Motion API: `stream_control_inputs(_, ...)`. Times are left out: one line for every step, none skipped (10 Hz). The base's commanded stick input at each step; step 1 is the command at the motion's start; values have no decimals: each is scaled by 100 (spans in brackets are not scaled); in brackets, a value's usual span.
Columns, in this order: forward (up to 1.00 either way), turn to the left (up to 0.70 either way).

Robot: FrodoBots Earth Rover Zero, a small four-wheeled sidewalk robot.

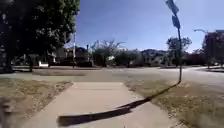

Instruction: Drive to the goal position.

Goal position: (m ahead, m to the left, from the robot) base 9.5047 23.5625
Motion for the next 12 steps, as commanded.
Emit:
stream_control_inputs(85,2)
stream_control_inputs(85,9)
stream_control_inputs(85,17)
stream_control_inputs(85,29)
stream_control_inputs(85,33)
stream_control_inputs(85,34)
stream_control_inputs(85,27)
stream_control_inputs(85,11)
stream_control_inputs(85,1)
stream_control_inputs(85,0)
stream_control_inputs(85,0)
stream_control_inputs(85,0)
